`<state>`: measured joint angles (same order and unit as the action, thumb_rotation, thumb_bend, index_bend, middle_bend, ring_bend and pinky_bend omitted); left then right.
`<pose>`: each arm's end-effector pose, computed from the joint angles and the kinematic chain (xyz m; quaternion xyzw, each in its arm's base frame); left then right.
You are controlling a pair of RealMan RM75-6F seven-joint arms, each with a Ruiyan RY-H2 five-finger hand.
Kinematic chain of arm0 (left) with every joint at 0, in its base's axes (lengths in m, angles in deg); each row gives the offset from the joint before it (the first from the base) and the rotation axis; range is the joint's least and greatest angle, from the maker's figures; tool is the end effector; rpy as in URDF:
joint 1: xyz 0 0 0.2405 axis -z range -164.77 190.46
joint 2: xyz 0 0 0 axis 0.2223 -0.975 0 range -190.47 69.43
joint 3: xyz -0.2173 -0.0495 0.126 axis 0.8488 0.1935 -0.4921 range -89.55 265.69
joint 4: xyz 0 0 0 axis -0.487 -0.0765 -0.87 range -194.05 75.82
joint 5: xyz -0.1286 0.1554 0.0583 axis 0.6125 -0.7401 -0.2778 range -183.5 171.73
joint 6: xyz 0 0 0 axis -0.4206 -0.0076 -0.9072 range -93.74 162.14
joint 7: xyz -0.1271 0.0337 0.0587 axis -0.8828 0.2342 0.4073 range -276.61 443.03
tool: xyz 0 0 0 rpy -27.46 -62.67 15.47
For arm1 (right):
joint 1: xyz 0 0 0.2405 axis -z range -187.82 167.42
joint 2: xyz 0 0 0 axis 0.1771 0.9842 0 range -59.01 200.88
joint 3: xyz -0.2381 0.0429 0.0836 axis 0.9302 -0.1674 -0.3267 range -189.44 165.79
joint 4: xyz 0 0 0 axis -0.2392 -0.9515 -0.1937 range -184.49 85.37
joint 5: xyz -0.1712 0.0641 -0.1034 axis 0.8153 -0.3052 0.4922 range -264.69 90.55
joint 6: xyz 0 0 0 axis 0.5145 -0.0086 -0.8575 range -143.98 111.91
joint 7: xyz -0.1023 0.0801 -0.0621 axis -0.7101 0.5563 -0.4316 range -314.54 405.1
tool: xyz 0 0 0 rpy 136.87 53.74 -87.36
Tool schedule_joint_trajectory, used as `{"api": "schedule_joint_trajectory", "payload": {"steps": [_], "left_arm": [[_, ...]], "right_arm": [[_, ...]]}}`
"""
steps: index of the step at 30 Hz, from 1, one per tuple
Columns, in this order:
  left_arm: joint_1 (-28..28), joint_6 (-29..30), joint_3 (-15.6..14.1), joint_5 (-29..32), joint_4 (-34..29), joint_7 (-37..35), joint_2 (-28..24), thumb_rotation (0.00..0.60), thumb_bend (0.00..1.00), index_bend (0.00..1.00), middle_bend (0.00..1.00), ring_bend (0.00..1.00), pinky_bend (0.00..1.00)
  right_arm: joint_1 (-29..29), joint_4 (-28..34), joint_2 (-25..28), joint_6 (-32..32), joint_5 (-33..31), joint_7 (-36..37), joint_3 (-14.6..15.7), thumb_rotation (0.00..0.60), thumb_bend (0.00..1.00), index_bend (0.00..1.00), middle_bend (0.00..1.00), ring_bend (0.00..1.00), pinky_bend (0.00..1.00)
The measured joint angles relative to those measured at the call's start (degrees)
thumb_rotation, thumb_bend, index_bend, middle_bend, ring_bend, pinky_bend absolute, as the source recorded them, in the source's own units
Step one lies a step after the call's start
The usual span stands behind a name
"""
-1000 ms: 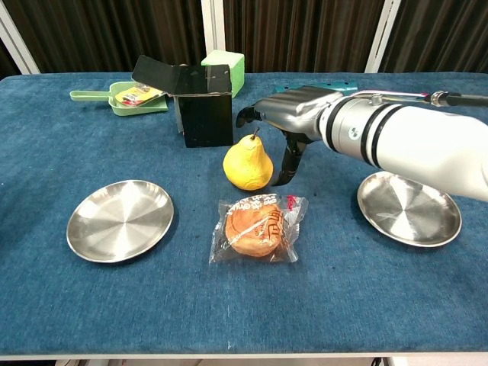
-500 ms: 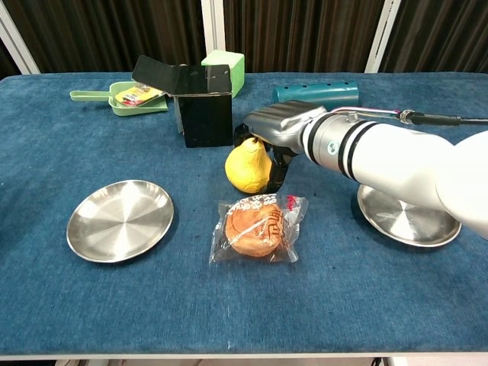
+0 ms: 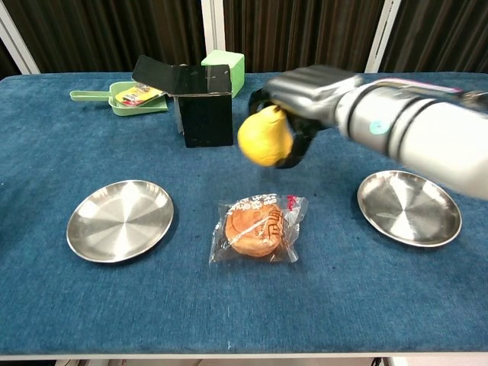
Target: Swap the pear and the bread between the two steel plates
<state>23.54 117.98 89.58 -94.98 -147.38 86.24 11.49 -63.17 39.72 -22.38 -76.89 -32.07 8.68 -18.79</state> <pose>-0.2874 0.2060 0.1117 -0.6370 -0.3605 -0.4168 0.5389 -0.0816 -0.3340 -0.0429 0.7931 -0.2837 0.3498 0.4100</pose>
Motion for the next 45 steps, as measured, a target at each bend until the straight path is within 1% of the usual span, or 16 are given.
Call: {"api": "schedule_joint_trajectory", "payload": {"steps": [5, 8, 11, 15, 18, 19, 22, 25, 27, 30, 33, 35, 37, 38, 40, 45], "left_arm": [[-0.1, -0.2, -0.6, -0.7, 0.0, 0.7, -0.1, 0.600, 0.01, 0.02, 0.06, 0.06, 0.20], [0.1, -0.6, -0.9, -1.3, -0.1, 1.5, 0.3, 0.600, 0.01, 0.02, 0.06, 0.06, 0.20], [0.3, -1.1, -1.2, -1.6, -0.3, 2.4, 0.7, 0.600, 0.01, 0.02, 0.06, 0.05, 0.20], [0.5, -1.5, -1.5, -1.9, -0.7, 3.6, 1.2, 0.600, 0.01, 0.02, 0.06, 0.05, 0.20], [0.4, -1.6, -1.5, -1.9, -0.9, 4.3, 1.4, 0.600, 0.01, 0.02, 0.06, 0.06, 0.20], [0.4, -1.6, -1.5, -1.8, -1.0, 4.4, 1.4, 0.600, 0.01, 0.02, 0.06, 0.06, 0.20], [0.4, -1.8, -1.5, -1.6, -1.2, 4.4, 1.4, 0.600, 0.01, 0.02, 0.06, 0.05, 0.20], [0.5, -2.1, -1.6, -1.6, -1.3, 4.4, 1.2, 0.600, 0.01, 0.02, 0.06, 0.05, 0.20], [0.5, -2.1, -1.7, -1.8, -1.5, 4.5, 1.1, 0.600, 0.01, 0.02, 0.06, 0.05, 0.20], [0.5, -2.2, -2.1, -2.3, -2.2, 4.6, 0.8, 0.600, 0.01, 0.02, 0.06, 0.05, 0.20], [0.6, -2.4, -2.5, -3.2, -3.2, 5.1, 0.5, 0.600, 0.01, 0.02, 0.06, 0.06, 0.20], [0.8, -2.7, -3.0, -4.0, -4.2, 5.2, 0.3, 0.600, 0.02, 0.02, 0.06, 0.05, 0.20], [1.2, -3.4, -3.5, -4.7, -5.5, 5.0, 0.0, 0.600, 0.03, 0.02, 0.06, 0.06, 0.20], [1.5, -4.1, -3.9, -5.3, -6.6, 5.0, -0.3, 0.600, 0.03, 0.02, 0.06, 0.05, 0.20], [2.3, -5.5, -4.5, -6.3, -8.5, 5.0, -0.6, 0.600, 0.04, 0.02, 0.06, 0.05, 0.20], [5.7, -12.1, -5.5, -8.5, -13.5, 7.2, 0.0, 0.600, 0.04, 0.02, 0.05, 0.02, 0.20]], "right_arm": [[6.7, 4.5, 9.6, -4.3, 9.2, 6.1, 6.0, 0.600, 0.38, 0.68, 0.54, 0.57, 0.64], [10.5, 4.8, 13.7, -5.9, 13.7, 11.1, 9.6, 0.600, 0.38, 0.67, 0.54, 0.57, 0.64], [13.8, 3.0, 15.1, -6.5, 17.6, 15.5, 12.5, 0.600, 0.38, 0.66, 0.54, 0.57, 0.63], [15.9, -1.3, 15.0, -6.2, 20.0, 19.6, 13.8, 0.600, 0.38, 0.62, 0.54, 0.56, 0.62], [17.0, -4.2, 14.5, -5.1, 21.6, 21.6, 14.3, 0.600, 0.38, 0.50, 0.50, 0.51, 0.59], [17.2, -4.8, 14.4, -4.7, 22.1, 22.1, 14.3, 0.600, 0.38, 0.39, 0.45, 0.46, 0.57], [17.5, -5.3, 14.4, -3.2, 23.0, 24.4, 14.4, 0.600, 0.38, 0.13, 0.34, 0.37, 0.52], [17.7, -5.5, 14.9, -1.4, 24.5, 26.3, 14.6, 0.600, 0.38, 0.01, 0.25, 0.28, 0.47], [18.0, -5.4, 15.6, -0.4, 25.1, 26.1, 14.7, 0.600, 0.38, 0.00, 0.20, 0.23, 0.44], [18.8, -4.8, 16.3, -0.7, 25.8, 25.9, 14.7, 0.600, 0.32, 0.00, 0.13, 0.17, 0.41], [19.9, -4.0, 17.1, -2.1, 27.1, 25.9, 14.7, 0.600, 0.25, 0.00, 0.08, 0.12, 0.39], [20.7, -3.3, 17.8, -3.4, 28.3, 26.5, 14.9, 0.597, 0.23, 0.00, 0.05, 0.09, 0.37], [21.5, -2.7, 18.5, -4.9, 29.5, 27.1, 15.1, 0.592, 0.23, 0.00, 0.01, 0.05, 0.32], [22.3, -2.4, 19.0, -6.4, 30.3, 27.5, 15.2, 0.589, 0.23, 0.00, 0.01, 0.03, 0.29], [23.7, -1.9, 19.8, -9.4, 31.7, 28.0, 15.4, 0.586, 0.23, 0.00, 0.00, 0.00, 0.19], [30.0, -1.9, 21.3, -22.7, 35.9, 28.4, 15.9, 0.586, 0.23, 0.00, 0.00, 0.00, 0.03]]}}
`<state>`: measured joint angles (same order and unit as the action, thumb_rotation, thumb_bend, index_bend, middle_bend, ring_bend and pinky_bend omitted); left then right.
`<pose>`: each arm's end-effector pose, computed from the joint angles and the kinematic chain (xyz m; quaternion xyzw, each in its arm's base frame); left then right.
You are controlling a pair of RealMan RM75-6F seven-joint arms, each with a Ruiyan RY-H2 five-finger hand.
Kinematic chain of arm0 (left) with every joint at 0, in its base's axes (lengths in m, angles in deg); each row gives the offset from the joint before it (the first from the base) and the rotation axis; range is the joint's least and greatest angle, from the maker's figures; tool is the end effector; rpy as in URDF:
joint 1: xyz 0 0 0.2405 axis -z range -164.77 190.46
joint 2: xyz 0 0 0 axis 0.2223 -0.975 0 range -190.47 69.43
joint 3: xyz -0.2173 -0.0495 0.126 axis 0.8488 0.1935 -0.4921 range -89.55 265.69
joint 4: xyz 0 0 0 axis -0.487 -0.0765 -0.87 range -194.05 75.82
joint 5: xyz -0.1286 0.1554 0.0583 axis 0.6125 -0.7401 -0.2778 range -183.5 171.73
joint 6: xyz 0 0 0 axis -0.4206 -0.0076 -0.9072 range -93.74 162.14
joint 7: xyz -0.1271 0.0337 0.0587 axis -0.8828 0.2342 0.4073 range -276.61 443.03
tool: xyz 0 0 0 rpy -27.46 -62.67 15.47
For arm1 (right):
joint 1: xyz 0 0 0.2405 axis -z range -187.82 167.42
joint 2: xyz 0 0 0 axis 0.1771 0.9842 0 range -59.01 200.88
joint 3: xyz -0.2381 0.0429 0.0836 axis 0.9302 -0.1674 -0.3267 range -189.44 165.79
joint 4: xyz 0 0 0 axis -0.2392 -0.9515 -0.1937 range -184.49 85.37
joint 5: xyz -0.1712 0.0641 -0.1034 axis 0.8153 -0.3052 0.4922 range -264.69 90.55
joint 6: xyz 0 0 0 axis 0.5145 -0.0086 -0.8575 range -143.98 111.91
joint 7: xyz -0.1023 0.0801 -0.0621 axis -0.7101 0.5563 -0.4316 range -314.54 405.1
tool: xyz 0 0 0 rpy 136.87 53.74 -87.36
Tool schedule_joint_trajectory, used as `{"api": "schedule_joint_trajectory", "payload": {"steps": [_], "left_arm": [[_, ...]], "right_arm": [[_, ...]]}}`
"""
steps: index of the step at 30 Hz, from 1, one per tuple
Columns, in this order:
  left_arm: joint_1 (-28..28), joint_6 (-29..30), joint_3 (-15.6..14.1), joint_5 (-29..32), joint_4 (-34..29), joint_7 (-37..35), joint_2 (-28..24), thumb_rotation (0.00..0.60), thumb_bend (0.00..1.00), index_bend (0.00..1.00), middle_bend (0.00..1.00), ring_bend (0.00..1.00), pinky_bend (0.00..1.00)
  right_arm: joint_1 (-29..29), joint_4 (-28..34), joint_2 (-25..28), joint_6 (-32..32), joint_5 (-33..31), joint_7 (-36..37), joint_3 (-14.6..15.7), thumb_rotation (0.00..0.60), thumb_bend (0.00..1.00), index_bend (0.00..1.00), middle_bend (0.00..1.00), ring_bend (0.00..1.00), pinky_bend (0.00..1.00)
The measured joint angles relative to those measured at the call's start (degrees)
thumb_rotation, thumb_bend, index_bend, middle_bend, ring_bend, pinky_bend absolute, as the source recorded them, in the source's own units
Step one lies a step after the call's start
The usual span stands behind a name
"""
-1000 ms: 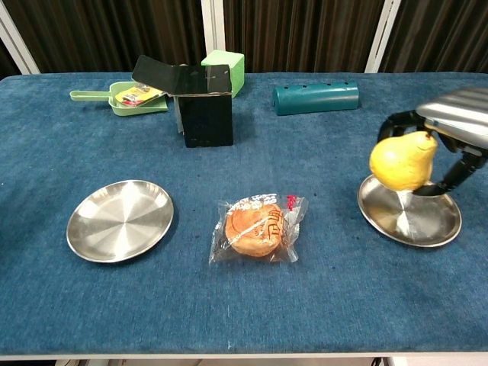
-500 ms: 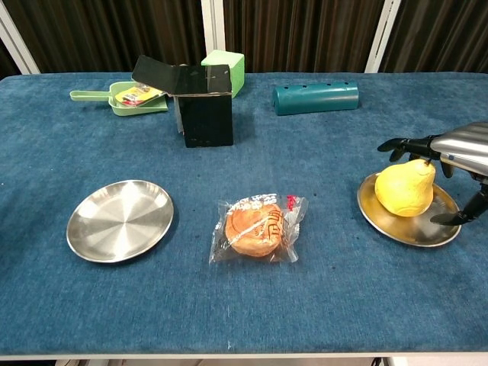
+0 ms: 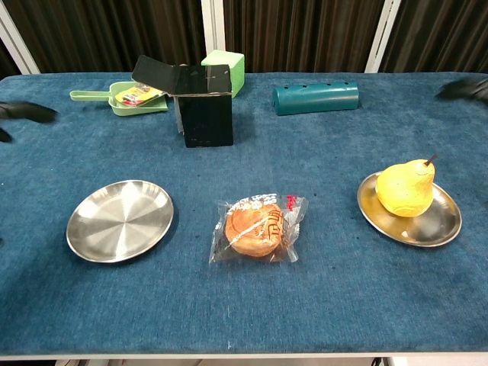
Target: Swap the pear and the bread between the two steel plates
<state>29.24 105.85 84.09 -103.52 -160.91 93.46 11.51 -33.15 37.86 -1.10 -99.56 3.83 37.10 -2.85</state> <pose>-0.2120 0.1855 0.0553 -0.7462 -0.3703 -0.4062 0.3756 -0.2597 -0.2250 0.0882 0.7400 -0.2845 0.3892 0.4690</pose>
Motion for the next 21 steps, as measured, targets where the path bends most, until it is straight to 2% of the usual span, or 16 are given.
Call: {"api": "schedule_joint_trajectory", "payload": {"steps": [5, 7, 14, 21], "left_arm": [[3.8, -8.0, 0.8, 1.0, -2.4, 7.7, 5.5, 0.600, 0.04, 0.02, 0.02, 0.00, 0.16], [5.0, -10.5, 1.5, 2.8, -2.7, 10.6, 8.8, 0.600, 0.05, 0.02, 0.01, 0.00, 0.15], [9.3, -16.4, 5.7, 12.9, 0.0, 21.4, 23.0, 0.600, 0.05, 0.02, 0.01, 0.00, 0.15], [13.0, -18.2, 9.0, 20.7, 7.5, 29.5, 32.2, 0.600, 0.05, 0.02, 0.01, 0.00, 0.15]], "right_arm": [[10.2, -0.9, 1.6, -14.1, 3.0, 0.9, 0.7, 0.581, 0.23, 0.00, 0.00, 0.00, 0.00], [13.0, -1.3, 2.4, -16.2, 3.5, 2.5, 0.9, 0.568, 0.23, 0.00, 0.00, 0.00, 0.00], [14.9, -1.1, 6.0, -14.1, 3.3, 7.1, 0.4, 0.560, 0.23, 0.00, 0.00, 0.00, 0.00], [14.9, 0.4, 7.8, -9.9, 2.9, 7.8, -0.7, 0.555, 0.23, 0.00, 0.00, 0.00, 0.00]]}}
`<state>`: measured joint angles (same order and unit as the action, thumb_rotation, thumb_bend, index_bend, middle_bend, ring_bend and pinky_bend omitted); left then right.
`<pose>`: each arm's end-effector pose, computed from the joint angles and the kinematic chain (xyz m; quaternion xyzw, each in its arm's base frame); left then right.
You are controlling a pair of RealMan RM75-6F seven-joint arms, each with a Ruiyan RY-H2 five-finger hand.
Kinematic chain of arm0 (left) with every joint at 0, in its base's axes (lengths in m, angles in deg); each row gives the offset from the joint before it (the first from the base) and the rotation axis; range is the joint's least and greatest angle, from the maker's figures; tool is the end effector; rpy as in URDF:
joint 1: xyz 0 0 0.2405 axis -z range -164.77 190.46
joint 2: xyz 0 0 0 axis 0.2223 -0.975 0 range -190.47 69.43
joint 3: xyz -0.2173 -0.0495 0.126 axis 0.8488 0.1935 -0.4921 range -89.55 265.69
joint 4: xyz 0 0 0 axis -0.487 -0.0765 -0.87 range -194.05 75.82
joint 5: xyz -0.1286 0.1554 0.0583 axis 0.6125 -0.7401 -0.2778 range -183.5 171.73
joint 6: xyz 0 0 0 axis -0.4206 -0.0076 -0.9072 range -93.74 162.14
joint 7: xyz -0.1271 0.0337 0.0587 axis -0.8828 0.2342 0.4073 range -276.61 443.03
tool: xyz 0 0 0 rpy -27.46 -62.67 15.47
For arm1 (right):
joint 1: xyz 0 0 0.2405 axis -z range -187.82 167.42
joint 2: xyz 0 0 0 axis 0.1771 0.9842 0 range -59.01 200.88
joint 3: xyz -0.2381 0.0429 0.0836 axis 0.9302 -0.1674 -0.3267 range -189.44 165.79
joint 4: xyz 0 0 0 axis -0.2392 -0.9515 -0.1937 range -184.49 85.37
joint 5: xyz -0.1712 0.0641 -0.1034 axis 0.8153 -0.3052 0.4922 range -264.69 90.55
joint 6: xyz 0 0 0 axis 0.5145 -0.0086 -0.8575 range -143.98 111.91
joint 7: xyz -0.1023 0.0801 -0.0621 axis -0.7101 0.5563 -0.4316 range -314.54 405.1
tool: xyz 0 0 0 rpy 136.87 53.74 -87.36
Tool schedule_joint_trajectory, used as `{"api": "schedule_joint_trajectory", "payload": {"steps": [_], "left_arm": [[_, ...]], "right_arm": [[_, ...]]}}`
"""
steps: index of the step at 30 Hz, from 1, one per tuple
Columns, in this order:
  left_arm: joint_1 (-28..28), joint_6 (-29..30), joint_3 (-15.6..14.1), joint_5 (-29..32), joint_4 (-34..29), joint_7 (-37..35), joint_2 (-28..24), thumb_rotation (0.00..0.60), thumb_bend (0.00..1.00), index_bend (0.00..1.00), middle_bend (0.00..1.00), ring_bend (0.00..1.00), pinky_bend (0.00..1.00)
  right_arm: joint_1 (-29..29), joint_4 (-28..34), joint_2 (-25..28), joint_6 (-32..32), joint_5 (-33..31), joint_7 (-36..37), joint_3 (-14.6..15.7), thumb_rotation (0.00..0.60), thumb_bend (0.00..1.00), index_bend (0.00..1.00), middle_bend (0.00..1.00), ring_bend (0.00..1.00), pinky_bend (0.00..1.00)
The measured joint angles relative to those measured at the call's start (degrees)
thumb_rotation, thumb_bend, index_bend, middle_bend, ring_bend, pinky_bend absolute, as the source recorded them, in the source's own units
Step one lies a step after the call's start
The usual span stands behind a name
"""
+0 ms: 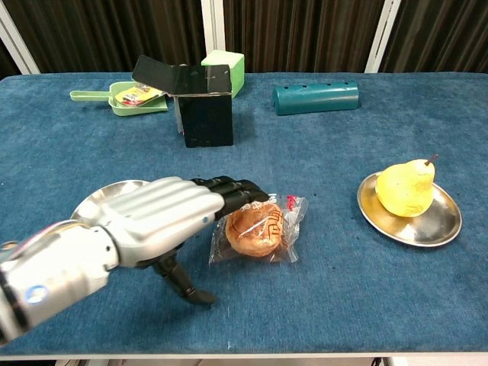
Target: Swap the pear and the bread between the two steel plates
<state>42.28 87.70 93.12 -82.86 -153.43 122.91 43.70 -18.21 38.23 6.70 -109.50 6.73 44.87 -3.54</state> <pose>-0.0902 0.2099 -0.1002 -0.8165 -0.3308 -0.3702 0.2947 -0.3058 -0.1570 0.1528 0.6668 -0.3302 0.3903 0.5422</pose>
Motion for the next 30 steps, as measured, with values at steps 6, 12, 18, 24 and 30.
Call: {"api": "schedule_joint_trajectory", "payload": {"steps": [6, 12, 18, 24, 30], "left_arm": [[2.3, 0.4, 2.1, 3.7, 3.2, 0.9, 3.2, 0.600, 0.10, 0.12, 0.14, 0.11, 0.15], [3.1, 1.7, 2.5, 6.0, 5.0, 0.6, 4.9, 0.600, 0.14, 0.42, 0.40, 0.38, 0.17], [3.6, 4.5, 2.2, 3.8, 6.1, -2.1, 6.4, 0.600, 0.18, 0.52, 0.50, 0.41, 0.18], [3.5, 7.1, 1.9, 1.8, 2.9, -2.7, 3.9, 0.600, 0.15, 0.54, 0.51, 0.41, 0.18], [2.0, 11.3, 1.0, -1.8, -1.1, -2.4, -5.2, 0.600, 0.12, 0.54, 0.51, 0.40, 0.18]], "right_arm": [[0.2, 0.9, 0.7, 2.1, -0.5, -0.3, -1.3, 0.554, 0.23, 0.00, 0.00, 0.00, 0.00], [0.7, 1.0, 1.1, 2.8, -0.8, 0.4, -2.4, 0.555, 0.23, 0.00, 0.00, 0.00, 0.00], [0.9, 0.9, 1.2, 3.9, -0.6, 0.5, -3.2, 0.555, 0.23, 0.00, 0.00, 0.00, 0.00], [1.1, 0.9, 1.0, 4.9, -0.6, 0.1, -3.7, 0.555, 0.23, 0.00, 0.00, 0.00, 0.00], [1.5, 1.1, 1.2, 5.3, 0.0, 0.3, -4.1, 0.554, 0.23, 0.00, 0.00, 0.00, 0.00]]}}
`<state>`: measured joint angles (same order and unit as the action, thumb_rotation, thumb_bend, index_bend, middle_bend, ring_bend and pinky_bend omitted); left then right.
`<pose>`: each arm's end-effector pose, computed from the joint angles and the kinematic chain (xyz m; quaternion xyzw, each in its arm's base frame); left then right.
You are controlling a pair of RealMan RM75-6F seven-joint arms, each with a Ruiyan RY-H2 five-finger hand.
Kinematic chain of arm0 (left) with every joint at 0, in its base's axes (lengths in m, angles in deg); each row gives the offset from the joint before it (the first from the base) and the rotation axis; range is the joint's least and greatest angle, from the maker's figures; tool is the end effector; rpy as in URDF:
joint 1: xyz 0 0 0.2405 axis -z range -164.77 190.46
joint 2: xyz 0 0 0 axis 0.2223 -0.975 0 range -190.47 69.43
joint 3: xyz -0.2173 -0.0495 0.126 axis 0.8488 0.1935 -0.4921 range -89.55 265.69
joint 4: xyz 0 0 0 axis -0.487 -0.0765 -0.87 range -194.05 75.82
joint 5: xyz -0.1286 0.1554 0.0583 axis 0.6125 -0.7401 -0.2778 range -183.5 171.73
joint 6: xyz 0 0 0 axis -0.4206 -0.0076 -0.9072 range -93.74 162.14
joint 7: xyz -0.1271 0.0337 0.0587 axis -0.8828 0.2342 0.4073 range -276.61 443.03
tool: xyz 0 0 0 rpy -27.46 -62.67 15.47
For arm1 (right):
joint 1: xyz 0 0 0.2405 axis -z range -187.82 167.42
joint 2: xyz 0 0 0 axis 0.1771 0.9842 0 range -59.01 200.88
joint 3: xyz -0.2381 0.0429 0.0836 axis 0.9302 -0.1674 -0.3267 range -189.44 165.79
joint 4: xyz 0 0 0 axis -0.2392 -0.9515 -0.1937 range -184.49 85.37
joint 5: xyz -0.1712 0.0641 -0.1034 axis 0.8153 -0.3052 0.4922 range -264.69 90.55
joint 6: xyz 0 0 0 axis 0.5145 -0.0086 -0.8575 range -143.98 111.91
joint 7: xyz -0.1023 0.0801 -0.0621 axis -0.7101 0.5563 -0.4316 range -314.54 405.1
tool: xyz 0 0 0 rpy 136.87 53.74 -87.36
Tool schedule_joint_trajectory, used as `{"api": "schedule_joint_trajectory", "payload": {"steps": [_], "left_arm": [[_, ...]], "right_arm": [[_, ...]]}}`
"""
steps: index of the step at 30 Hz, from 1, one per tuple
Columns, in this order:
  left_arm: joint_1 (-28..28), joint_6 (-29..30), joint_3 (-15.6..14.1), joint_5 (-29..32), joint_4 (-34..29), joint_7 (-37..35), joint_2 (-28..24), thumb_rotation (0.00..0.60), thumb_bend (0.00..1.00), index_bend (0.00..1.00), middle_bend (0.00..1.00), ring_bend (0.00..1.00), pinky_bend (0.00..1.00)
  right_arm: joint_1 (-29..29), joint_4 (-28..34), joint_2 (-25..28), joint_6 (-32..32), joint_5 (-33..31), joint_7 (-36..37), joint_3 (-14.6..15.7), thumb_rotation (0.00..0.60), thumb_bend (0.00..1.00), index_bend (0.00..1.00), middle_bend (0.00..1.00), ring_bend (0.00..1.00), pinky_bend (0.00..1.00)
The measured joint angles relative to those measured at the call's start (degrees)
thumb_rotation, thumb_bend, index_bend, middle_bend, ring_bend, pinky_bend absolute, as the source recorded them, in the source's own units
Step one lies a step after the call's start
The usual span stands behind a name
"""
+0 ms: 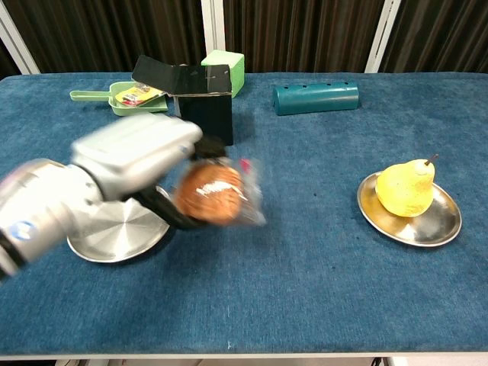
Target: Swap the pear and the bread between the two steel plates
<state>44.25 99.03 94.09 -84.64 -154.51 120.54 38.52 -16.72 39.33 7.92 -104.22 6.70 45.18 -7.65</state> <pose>-0.1000 0.2435 -0.0540 -0.7686 -0.3000 -0.4187 0.3795 -0.3087 -0.1637 0.1541 0.6654 -0.3450 0.3751 0.5455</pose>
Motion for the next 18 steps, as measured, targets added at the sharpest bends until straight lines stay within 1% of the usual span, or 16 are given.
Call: {"api": "schedule_joint_trajectory", "payload": {"steps": [2, 5, 8, 11, 13, 16, 18], "left_arm": [[-1.3, 1.8, -0.5, -0.7, -0.1, -0.9, -3.9, 0.600, 0.12, 0.54, 0.51, 0.40, 0.18], [-3.0, 2.8, -1.3, -0.1, 0.3, -4.4, -8.1, 0.600, 0.12, 0.54, 0.51, 0.39, 0.18], [-4.5, 2.9, -2.4, 0.7, 1.2, -8.6, -10.6, 0.600, 0.12, 0.54, 0.51, 0.39, 0.18], [-5.6, 2.8, -4.3, 0.3, 2.5, -11.2, -11.3, 0.600, 0.11, 0.53, 0.49, 0.39, 0.18], [-5.8, 2.5, -5.2, -0.4, 3.3, -12.2, -11.1, 0.600, 0.11, 0.50, 0.47, 0.38, 0.18], [-5.8, 1.8, -5.8, -1.2, 4.7, -13.0, -10.1, 0.600, 0.09, 0.42, 0.40, 0.34, 0.18], [-5.6, 1.2, -6.1, -1.4, 5.6, -13.4, -9.5, 0.600, 0.08, 0.33, 0.31, 0.28, 0.19]], "right_arm": [[0.2, 0.0, 0.0, -0.1, 0.1, -0.1, -0.2, 0.553, 0.23, 0.00, 0.00, 0.00, 0.00], [0.4, 0.1, -0.1, 0.0, 0.2, -0.3, -0.3, 0.554, 0.23, 0.00, 0.00, 0.00, 0.00], [0.4, 0.2, -0.3, 0.4, 0.1, -0.9, -0.5, 0.554, 0.23, 0.00, 0.00, 0.00, 0.00], [0.5, 0.4, -0.6, 0.8, 0.1, -1.5, -0.7, 0.555, 0.23, 0.00, 0.00, 0.00, 0.00], [0.4, 0.5, -0.7, 1.0, 0.2, -1.9, -0.8, 0.555, 0.23, 0.00, 0.00, 0.00, 0.00], [0.4, 0.7, -0.9, 1.5, 0.3, -2.4, -1.0, 0.555, 0.23, 0.00, 0.00, 0.00, 0.00], [0.5, 0.7, -0.9, 1.7, 0.3, -2.4, -1.0, 0.555, 0.23, 0.00, 0.00, 0.00, 0.00]]}}
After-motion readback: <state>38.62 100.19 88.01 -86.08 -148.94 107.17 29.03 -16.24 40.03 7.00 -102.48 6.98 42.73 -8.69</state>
